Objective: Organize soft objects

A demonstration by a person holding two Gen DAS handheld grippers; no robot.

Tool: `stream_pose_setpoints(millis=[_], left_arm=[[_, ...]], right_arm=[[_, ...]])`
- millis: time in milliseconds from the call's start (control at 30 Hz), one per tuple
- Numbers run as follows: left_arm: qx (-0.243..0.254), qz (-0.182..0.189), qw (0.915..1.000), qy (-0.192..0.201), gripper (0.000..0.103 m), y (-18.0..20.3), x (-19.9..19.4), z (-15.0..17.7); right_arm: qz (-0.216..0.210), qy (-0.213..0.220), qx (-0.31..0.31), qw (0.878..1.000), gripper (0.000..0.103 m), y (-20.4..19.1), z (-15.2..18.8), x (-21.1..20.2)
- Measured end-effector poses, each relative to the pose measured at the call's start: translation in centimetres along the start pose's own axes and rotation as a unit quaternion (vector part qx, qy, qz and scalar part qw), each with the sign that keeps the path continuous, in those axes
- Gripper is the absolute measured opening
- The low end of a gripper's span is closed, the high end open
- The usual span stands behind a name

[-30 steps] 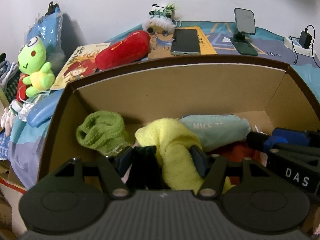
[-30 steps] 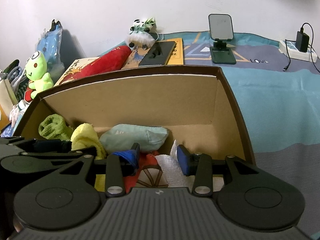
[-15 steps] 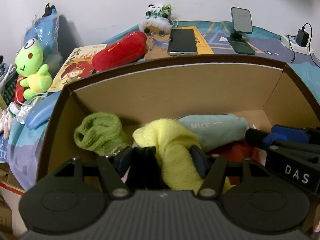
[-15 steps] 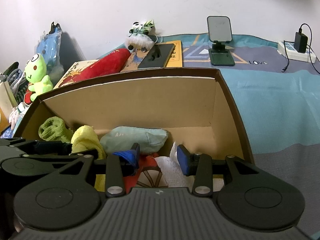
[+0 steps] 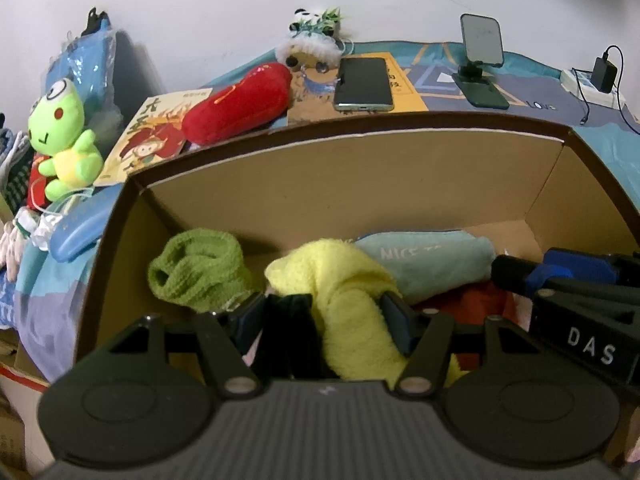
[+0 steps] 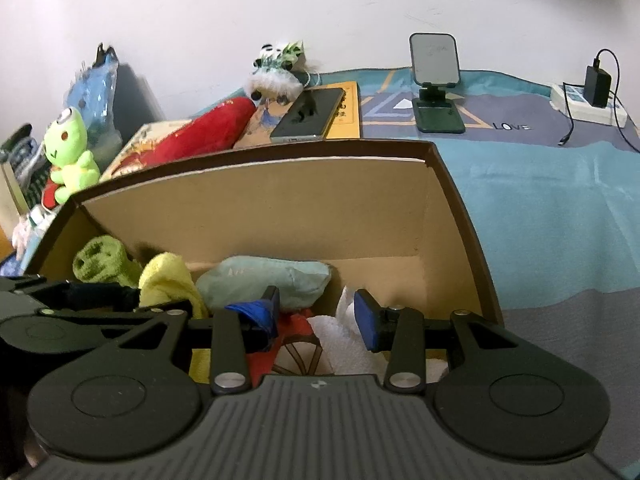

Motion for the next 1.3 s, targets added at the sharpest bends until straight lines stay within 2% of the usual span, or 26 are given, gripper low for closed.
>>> stream_pose_setpoints(millis=[100, 200, 267, 533, 667, 800, 1033, 1300], left_arm=[[0.002, -0.002, 1.0, 0.007, 0.063, -0.2, -1.1, -0.2], [-0.008, 0.001, 0.9999, 0.013, 0.063, -0.6, -2.8, -0.3], [-0.014, 0.005, 0.9998, 0.016, 0.063, -0.9, -3.9, -0.3], [-0.005, -0.023, 0.9992, 0.034, 0.064, -1.7, -9.0, 0.5], [-0.001, -0.018, 0.9993, 0.033, 0.064, -2.0, -10.9, 1.5], [0.006, -0.018, 0.9994, 0.028, 0.064, -1.9, -12.3, 3.0], [0.016, -0.01, 0.9997, 0.017, 0.064, -1.4, -13.7, 5.6], [0.025, 0.024, 0.999, -0.027, 0.064, 0.0, -13.1, 8.2]], right_arm=[[0.01, 0.005, 0.003, 1.0, 0.025, -0.2, -0.2, -0.7], [-0.005, 0.011, 0.011, 1.0, 0.026, -0.9, -0.5, -2.2], [0.001, 0.02, 0.003, 1.0, 0.026, -1.4, -0.6, -3.6], [0.013, 0.046, -0.002, 0.999, 0.026, -2.3, -0.2, -8.3], [0.011, 0.056, 0.012, 0.998, 0.026, -2.5, 0.4, -10.3], [0.005, 0.043, 0.003, 0.999, 0.026, -3.4, 1.6, -11.5], [0.018, 0.023, -0.006, 1.0, 0.026, -3.9, 3.9, -12.9], [0.027, -0.015, 0.026, 0.999, 0.026, -3.3, 6.4, -13.3]])
Point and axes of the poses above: each gripper's, at about its wrist camera, not at the fingertips, and x roughly the way its jaws point, y to its right, z to its underside, the point moved 7 cm from there along x, roughly the way its jaws point, and after that the axes turned 9 degrees about -z, right-handed, at the moved point
